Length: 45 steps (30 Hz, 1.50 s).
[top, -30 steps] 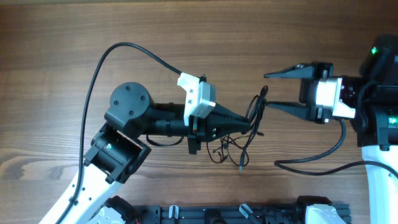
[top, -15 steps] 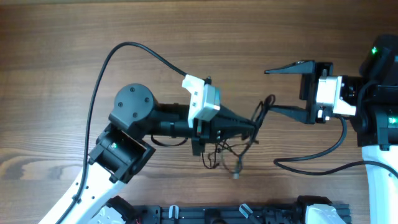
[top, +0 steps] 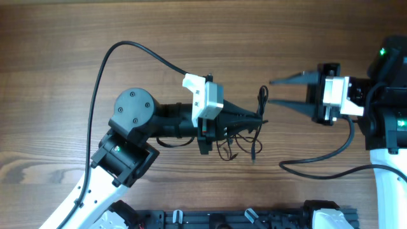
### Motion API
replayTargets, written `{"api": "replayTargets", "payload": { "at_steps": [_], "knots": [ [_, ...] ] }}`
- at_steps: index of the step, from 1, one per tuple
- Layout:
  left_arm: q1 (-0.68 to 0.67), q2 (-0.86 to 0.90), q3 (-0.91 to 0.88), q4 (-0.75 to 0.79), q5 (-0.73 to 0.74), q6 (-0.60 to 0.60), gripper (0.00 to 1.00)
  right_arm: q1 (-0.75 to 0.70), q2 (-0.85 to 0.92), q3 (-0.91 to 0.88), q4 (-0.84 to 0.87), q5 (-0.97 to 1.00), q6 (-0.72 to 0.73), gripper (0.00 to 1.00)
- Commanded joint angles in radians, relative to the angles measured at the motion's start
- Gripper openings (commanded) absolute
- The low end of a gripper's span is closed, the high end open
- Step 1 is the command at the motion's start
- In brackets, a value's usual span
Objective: Untangle cables
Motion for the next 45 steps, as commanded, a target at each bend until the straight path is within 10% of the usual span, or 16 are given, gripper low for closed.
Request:
{"api": "replayTargets", "payload": {
  "at_steps": [1, 9, 14, 20, 32, 45],
  "knots": [
    [-0.003, 0.004, 0.008, 0.011, -0.020, 0.017, 0.04, 0.005, -0.002, 0.004, -0.002, 0.086, 0.026, 0.57],
    [-0.003, 0.004, 0.008, 0.074, -0.019, 0.016, 0.04, 0.015, -0.002, 0.004, -0.029, 0.052, 0.028, 0.74],
    [-0.005, 0.004, 0.008, 0.111, -0.019, 0.016, 0.04, 0.082, 0.006, 0.004, -0.035, 0.051, 0.028, 0.57],
    [-0.004, 0.004, 0.008, 0.114, -0.020, 0.016, 0.04, 0.165, 0.037, 0.004, -0.051, 0.097, 0.029, 0.04],
    [0.113, 0.004, 0.008, 0.012, -0.065, -0.040, 0.04, 0.084, 0.028, 0.005, -0.045, 0.187, 0.090, 0.04],
    [0.180, 0.004, 0.008, -0.174, -0.069, -0.029, 0.15, -0.021, 0.028, 0.005, 0.302, -0.071, 0.624, 0.04]
  ]
}}
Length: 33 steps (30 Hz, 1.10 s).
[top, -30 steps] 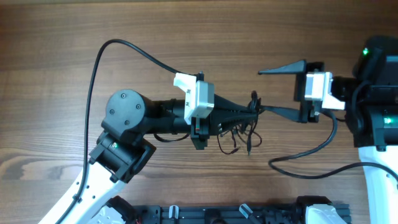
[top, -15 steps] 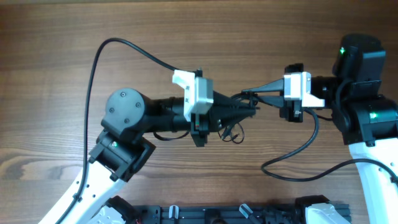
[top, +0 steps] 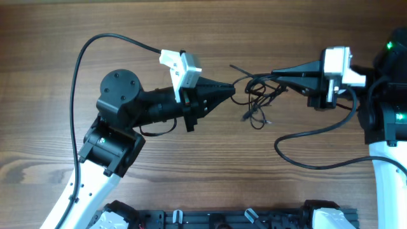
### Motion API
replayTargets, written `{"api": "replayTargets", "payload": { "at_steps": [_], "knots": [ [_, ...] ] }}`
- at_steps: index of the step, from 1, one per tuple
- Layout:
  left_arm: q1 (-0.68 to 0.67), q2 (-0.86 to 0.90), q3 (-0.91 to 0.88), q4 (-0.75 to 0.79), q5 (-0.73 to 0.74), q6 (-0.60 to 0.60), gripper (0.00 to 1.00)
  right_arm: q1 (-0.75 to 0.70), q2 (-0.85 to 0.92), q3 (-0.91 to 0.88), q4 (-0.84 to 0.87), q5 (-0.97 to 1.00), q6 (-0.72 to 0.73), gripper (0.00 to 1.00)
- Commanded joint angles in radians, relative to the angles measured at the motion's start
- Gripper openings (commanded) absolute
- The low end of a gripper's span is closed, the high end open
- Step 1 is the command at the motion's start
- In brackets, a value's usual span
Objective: Untangle cables
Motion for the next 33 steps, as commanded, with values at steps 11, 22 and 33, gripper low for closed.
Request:
{"api": "replayTargets", "payload": {
  "at_steps": [11, 22, 33],
  "knots": [
    [-0.118, -0.001, 0.006, 0.049, -0.004, 0.056, 0.66, -0.004, -0.003, 0.007, 0.099, -0.113, 0.251, 0.04],
    [-0.118, 0.031, 0.006, 0.106, -0.018, 0.052, 0.58, 0.045, -0.016, 0.007, 0.107, -0.113, 0.276, 0.04],
    [-0.118, 0.030, 0.006, 0.136, -0.017, 0.052, 0.04, 0.045, -0.024, 0.007, 0.107, -0.108, 0.275, 0.42]
  ]
}}
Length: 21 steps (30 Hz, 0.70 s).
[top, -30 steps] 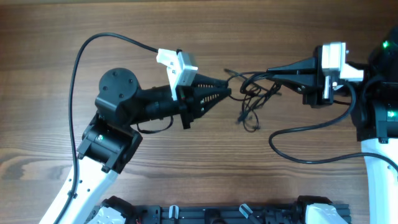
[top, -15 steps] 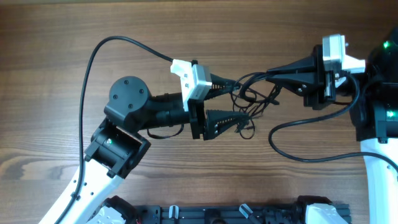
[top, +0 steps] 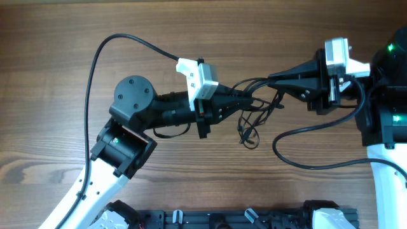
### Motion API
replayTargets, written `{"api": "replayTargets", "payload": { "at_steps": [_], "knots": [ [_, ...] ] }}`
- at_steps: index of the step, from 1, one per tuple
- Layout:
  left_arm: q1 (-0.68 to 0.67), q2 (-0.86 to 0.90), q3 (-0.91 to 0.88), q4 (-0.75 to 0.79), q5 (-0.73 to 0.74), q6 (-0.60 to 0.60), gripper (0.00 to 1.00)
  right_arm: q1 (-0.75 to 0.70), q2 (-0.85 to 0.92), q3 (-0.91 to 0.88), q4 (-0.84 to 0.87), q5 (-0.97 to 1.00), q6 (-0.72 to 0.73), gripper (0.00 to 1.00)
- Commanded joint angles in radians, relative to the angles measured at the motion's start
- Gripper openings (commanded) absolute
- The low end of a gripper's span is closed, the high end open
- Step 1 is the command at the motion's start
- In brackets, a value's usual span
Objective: Untangle cables
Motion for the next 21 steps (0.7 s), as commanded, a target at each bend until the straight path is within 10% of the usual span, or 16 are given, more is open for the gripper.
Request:
{"api": "replayTargets", "payload": {
  "at_steps": [1, 3, 10, 16, 18, 21],
  "knots": [
    [-0.005, 0.002, 0.006, 0.013, -0.006, 0.005, 0.04, 0.004, -0.016, 0.007, 0.004, -0.037, 0.006, 0.79],
    [-0.005, 0.002, 0.006, 0.014, -0.006, 0.005, 0.04, 0.000, -0.016, 0.007, 0.003, 0.036, 0.008, 1.00],
    [-0.005, -0.002, 0.006, 0.014, -0.006, -0.003, 0.04, -0.012, -0.016, 0.007, 0.003, 0.098, -0.230, 0.96],
    [-0.005, -0.002, 0.006, 0.047, -0.005, -0.048, 0.04, -0.011, -0.016, 0.007, -0.001, 0.040, -0.319, 0.60],
    [-0.005, -0.002, 0.006, 0.048, -0.006, -0.048, 0.04, -0.011, -0.016, 0.007, -0.001, 0.040, -0.317, 0.11],
    [-0.005, -0.002, 0.006, 0.047, -0.006, -0.048, 0.04, -0.011, -0.016, 0.007, -0.001, 0.039, -0.315, 0.14]
  ]
}}
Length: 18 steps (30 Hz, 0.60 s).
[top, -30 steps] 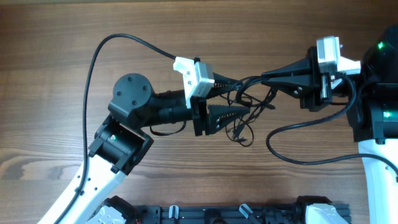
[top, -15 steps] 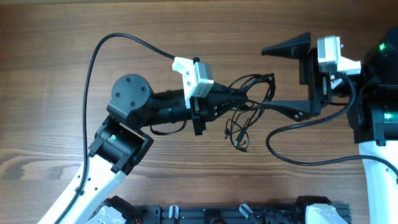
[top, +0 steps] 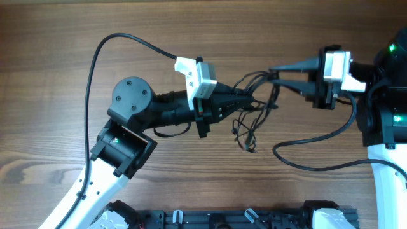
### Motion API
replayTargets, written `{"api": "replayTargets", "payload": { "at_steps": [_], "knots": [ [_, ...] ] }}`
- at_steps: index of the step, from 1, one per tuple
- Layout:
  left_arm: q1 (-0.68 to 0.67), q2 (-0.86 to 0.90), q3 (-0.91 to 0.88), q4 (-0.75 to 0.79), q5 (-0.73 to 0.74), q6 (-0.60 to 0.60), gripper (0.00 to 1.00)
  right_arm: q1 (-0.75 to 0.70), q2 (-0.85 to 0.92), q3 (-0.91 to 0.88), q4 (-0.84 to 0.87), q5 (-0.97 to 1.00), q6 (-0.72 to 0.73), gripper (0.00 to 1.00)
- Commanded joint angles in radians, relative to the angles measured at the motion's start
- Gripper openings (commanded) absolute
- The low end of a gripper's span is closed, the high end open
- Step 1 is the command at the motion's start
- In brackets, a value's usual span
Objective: Untangle cables
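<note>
A tangle of thin black cables [top: 255,94] hangs at the table's middle, its loose ends and plugs [top: 245,145] trailing toward the near side. My left gripper [top: 250,102] reaches in from the left and is shut on the left part of the tangle. From the right, my right gripper [top: 275,74] stands open, its two fingers spread on either side of the tangle's upper right loops. Where the left fingers meet the cables is dark and hard to make out.
The wooden table [top: 51,44] lies all around. The left arm's own black cable [top: 102,57] arcs over the back left, and the right arm's cable [top: 305,162] loops at the near right. A black rack [top: 210,219] runs along the near edge.
My right gripper has opened and let go of the cables, staying at the tangle's right end. The left gripper still holds its side, and the loose ends now hang slightly nearer the left.
First my left gripper was at the tangle while the right stood open beside it. Then the right was shut on the cables, which lay further back, with the left tip clear of them. Then both held the tangle. Now only the left holds it.
</note>
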Motion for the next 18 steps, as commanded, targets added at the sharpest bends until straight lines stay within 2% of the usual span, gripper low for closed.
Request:
{"api": "replayTargets", "payload": {
  "at_steps": [1, 2, 3, 9, 11, 13, 15, 18],
  "knots": [
    [-0.005, -0.002, 0.006, 0.007, -0.006, -0.013, 0.04, -0.002, -0.014, 0.006, 0.001, -0.029, -0.017, 0.14],
    [-0.005, -0.002, 0.006, 0.007, -0.006, -0.013, 0.04, -0.002, -0.014, 0.006, 0.001, -0.036, -0.017, 0.14],
    [-0.005, -0.002, 0.006, 0.007, -0.006, -0.013, 0.04, -0.002, -0.014, 0.006, 0.001, -0.046, -0.016, 0.04],
    [-0.003, -0.002, 0.006, -0.012, -0.006, -0.013, 0.04, -0.003, -0.014, 0.006, 0.052, -0.034, -0.013, 0.04],
    [0.011, -0.002, 0.006, -0.051, -0.006, -0.023, 0.04, -0.003, -0.017, 0.006, 0.089, 0.033, 0.003, 0.04],
    [0.026, -0.002, 0.006, -0.067, -0.006, -0.053, 0.04, -0.003, -0.019, 0.006, 0.120, 0.148, 0.101, 0.04],
    [0.043, -0.002, 0.006, -0.085, -0.006, -0.066, 0.04, -0.020, -0.018, 0.006, 0.181, 0.280, 0.279, 0.04],
    [0.054, -0.002, 0.006, -0.091, -0.006, -0.066, 0.04, -0.066, -0.018, 0.006, 0.240, 0.294, 0.388, 0.04]
  ]
}}
